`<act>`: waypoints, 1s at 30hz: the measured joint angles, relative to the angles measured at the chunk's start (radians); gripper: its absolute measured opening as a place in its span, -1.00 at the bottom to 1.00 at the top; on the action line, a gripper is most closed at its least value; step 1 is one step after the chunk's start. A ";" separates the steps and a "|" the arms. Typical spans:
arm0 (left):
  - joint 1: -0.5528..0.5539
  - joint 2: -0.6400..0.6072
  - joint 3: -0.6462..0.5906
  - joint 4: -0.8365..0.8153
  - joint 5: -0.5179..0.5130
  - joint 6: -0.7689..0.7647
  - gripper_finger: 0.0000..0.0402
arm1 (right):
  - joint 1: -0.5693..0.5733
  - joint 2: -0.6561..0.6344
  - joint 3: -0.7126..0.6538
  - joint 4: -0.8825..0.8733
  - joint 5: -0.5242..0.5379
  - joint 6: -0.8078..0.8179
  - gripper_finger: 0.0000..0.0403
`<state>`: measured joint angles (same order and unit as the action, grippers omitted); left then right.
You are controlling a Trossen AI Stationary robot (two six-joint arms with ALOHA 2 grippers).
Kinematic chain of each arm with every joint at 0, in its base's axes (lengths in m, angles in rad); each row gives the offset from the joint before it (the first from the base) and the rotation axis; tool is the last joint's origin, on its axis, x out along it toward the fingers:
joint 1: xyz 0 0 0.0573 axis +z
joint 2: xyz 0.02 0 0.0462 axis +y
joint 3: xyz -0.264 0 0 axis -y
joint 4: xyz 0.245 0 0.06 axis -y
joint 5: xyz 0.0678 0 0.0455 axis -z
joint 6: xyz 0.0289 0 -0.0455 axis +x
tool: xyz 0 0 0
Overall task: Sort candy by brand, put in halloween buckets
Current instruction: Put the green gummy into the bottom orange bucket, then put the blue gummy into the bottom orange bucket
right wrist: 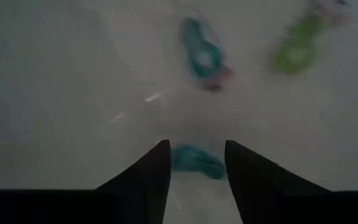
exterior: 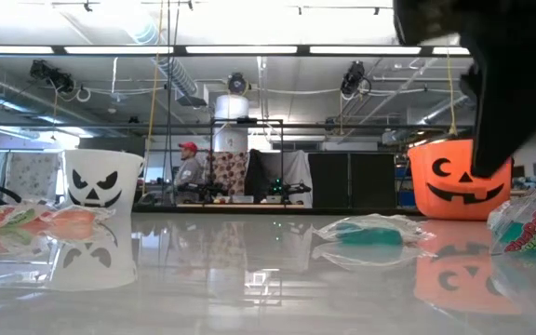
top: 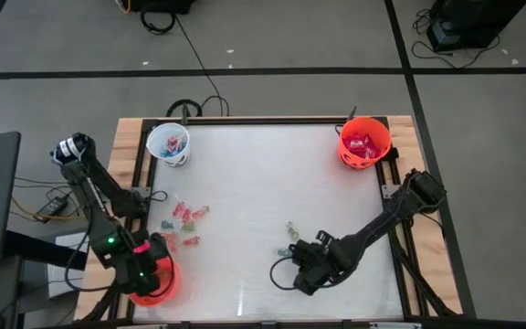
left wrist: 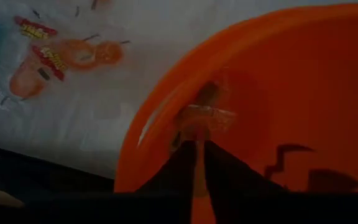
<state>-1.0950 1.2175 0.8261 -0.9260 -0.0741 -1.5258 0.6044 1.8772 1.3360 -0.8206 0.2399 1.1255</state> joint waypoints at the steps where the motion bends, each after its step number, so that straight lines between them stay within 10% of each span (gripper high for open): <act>1: 0.000 0.000 0.000 0.002 0.000 0.000 -0.73 | 0.005 0.000 -0.011 -0.014 0.016 0.013 -0.15; 14: 0.002 0.000 0.120 -0.013 0.031 -0.003 -0.39 | 0.066 0.001 -0.091 0.020 0.068 -0.256 0.39; 30: 0.002 -0.001 0.254 -0.080 -0.094 0.004 -0.63 | 0.067 0.001 -0.025 0.033 -0.139 -0.391 0.17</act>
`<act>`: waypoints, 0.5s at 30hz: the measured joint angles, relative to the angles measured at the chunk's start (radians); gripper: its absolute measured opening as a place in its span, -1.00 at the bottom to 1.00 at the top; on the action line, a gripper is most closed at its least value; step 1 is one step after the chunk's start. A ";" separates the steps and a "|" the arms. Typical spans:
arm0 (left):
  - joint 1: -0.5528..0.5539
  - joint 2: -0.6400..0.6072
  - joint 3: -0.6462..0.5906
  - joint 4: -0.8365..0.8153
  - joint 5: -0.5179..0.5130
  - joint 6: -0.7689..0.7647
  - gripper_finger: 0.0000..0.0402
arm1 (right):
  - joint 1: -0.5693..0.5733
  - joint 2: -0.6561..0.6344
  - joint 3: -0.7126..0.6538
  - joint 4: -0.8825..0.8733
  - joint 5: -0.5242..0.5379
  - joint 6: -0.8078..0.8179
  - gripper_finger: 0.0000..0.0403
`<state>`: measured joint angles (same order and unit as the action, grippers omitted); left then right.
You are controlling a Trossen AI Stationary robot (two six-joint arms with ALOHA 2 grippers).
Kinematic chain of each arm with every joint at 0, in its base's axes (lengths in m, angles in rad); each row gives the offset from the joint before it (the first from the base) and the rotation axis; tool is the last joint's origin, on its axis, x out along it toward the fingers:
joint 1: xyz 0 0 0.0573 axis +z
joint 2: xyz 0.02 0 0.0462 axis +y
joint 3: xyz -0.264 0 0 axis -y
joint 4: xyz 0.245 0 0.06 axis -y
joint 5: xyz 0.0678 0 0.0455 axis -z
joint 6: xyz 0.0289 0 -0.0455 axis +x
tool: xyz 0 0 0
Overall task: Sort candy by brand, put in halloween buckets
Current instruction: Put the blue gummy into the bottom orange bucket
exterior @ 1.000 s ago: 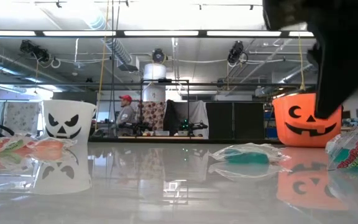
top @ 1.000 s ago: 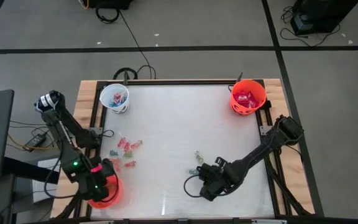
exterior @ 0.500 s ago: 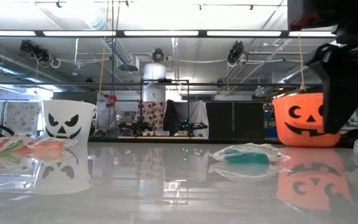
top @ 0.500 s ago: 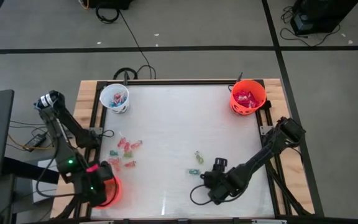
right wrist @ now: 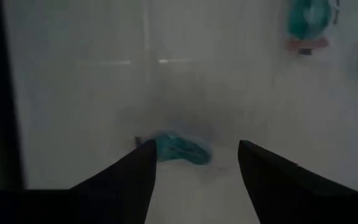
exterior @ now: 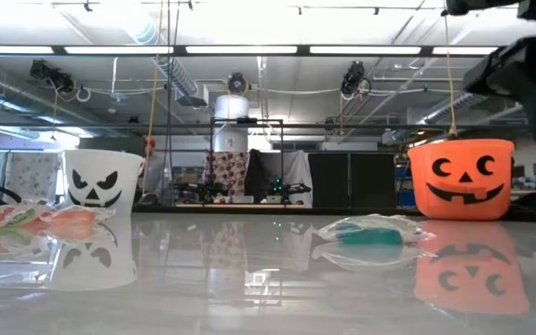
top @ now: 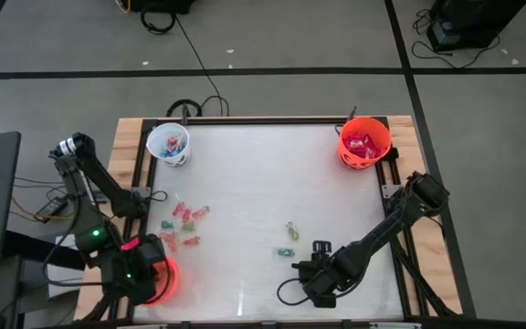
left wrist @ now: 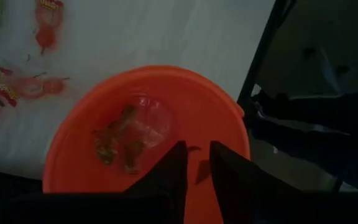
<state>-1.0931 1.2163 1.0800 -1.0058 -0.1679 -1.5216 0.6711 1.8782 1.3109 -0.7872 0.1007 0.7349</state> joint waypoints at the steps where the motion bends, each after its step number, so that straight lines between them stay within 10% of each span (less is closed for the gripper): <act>1: 0.000 0.000 0.001 0.000 -0.001 0.002 -0.64 | -0.002 0.000 0.008 -0.001 -0.013 0.012 0.16; 15: 0.019 -0.001 0.001 -0.015 -0.100 0.078 -0.66 | 0.007 0.086 0.031 -0.023 -0.053 -0.211 0.12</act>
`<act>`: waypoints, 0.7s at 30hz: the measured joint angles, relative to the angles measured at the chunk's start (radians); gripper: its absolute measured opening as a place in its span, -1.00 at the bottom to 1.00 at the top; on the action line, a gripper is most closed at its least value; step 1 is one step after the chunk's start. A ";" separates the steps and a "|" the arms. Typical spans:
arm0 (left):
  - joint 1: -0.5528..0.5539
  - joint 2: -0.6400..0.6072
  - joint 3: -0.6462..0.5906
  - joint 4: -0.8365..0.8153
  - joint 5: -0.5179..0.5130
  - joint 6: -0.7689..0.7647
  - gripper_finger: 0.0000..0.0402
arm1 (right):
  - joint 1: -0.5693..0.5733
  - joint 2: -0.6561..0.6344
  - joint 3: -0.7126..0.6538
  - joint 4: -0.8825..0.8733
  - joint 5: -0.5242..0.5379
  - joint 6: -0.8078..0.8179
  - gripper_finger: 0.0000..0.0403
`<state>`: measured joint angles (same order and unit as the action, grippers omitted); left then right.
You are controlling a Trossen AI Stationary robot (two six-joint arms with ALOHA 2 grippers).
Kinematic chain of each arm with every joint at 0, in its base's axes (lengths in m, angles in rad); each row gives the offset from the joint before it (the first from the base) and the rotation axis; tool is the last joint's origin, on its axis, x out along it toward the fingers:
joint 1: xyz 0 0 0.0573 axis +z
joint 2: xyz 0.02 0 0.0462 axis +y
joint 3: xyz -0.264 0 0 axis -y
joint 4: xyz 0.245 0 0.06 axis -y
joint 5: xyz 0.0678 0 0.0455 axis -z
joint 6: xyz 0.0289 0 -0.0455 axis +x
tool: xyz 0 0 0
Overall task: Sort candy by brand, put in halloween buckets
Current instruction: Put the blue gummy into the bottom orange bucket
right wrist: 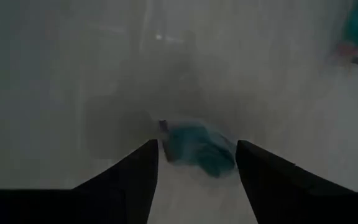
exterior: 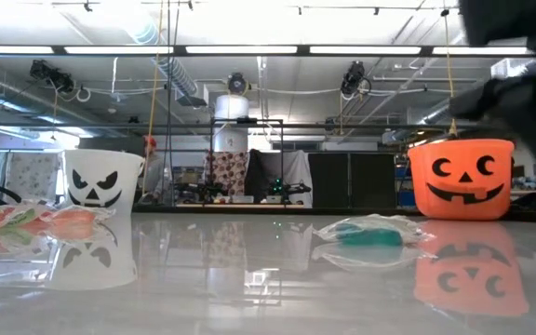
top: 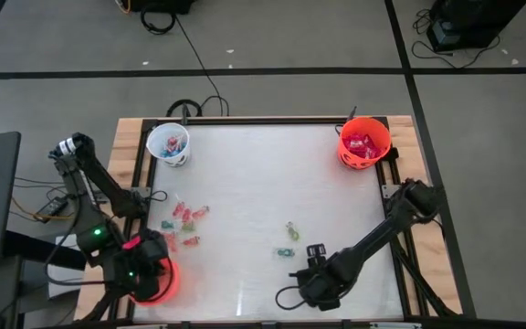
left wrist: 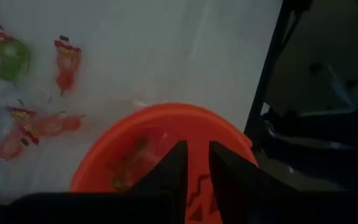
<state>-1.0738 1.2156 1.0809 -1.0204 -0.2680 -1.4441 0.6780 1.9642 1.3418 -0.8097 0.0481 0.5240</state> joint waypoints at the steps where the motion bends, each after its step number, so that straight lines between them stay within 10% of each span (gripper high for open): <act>1: 0.003 0.000 0.000 0.005 0.000 0.000 -0.66 | -0.003 0.014 0.000 0.000 0.000 -0.002 0.12; 6: 0.015 0.000 0.000 0.040 0.000 0.000 -0.66 | -0.023 0.043 0.003 0.009 -0.022 0.025 -0.04; 13: 0.037 0.000 0.000 0.127 -0.159 0.102 -0.66 | -0.080 -0.004 -0.002 0.091 -0.011 0.085 -0.86; 21: 0.099 0.000 0.000 0.258 -0.425 0.337 -0.65 | -0.189 -0.089 -0.001 0.414 0.133 0.223 -0.90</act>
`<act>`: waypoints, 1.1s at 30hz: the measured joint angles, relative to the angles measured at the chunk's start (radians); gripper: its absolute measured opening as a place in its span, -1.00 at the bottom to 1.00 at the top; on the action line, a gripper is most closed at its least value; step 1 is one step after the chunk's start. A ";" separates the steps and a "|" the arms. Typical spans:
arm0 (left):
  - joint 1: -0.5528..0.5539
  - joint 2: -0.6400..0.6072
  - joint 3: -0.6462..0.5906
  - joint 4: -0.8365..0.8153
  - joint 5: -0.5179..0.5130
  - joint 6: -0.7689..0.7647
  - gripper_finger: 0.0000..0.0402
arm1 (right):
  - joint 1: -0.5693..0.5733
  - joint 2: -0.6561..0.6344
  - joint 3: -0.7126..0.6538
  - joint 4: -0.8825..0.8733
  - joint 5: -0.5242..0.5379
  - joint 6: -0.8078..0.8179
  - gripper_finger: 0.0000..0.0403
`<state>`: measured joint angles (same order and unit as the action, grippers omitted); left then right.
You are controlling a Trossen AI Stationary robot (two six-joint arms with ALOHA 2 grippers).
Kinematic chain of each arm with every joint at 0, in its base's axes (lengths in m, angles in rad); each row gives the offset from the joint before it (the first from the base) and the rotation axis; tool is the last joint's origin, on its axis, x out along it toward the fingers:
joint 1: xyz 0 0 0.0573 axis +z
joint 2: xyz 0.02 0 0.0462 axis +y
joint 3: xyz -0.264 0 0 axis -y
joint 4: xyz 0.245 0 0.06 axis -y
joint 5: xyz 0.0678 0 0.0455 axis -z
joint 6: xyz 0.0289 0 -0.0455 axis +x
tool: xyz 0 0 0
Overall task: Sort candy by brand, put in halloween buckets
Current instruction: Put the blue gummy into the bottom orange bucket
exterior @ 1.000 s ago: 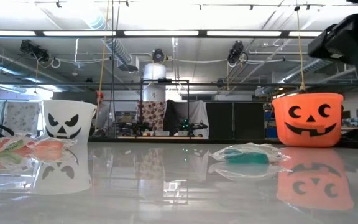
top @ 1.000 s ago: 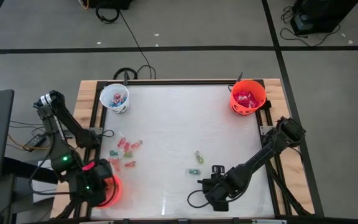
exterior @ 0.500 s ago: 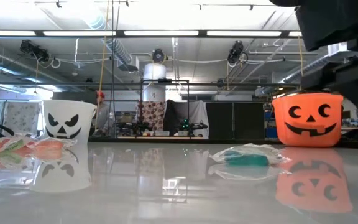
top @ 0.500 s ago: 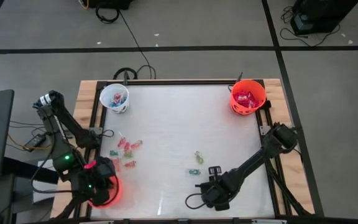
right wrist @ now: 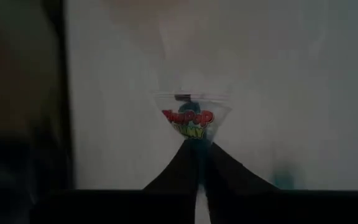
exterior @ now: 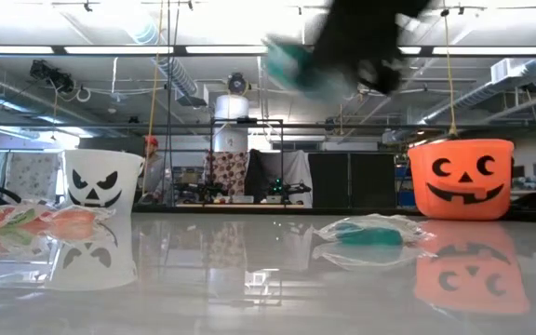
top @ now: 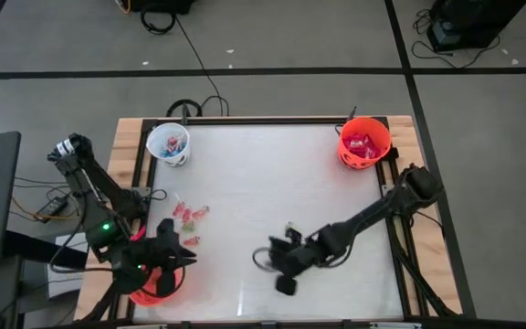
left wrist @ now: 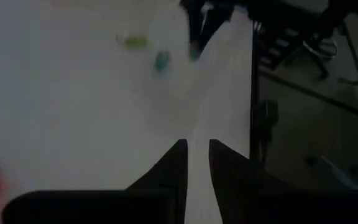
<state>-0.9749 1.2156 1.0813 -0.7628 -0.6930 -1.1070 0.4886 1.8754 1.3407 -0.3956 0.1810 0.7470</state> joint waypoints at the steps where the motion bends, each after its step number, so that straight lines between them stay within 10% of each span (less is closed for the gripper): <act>1: 0.012 0.000 0.000 0.026 -0.014 0.041 -0.63 | -0.014 -0.009 0.000 0.056 0.020 0.001 -0.92; 14: 0.218 0.000 0.000 0.175 -0.024 0.348 -0.02 | -0.157 -0.019 0.000 0.609 0.061 -0.143 -0.94; 33: 0.356 0.014 0.000 0.363 0.086 0.554 -0.08 | -0.170 -0.019 0.000 0.707 0.091 -0.195 -0.94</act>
<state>-0.6188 1.2293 1.0809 -0.3996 -0.6068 -0.5533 0.3183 1.8561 1.3407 0.3116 0.2720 0.5519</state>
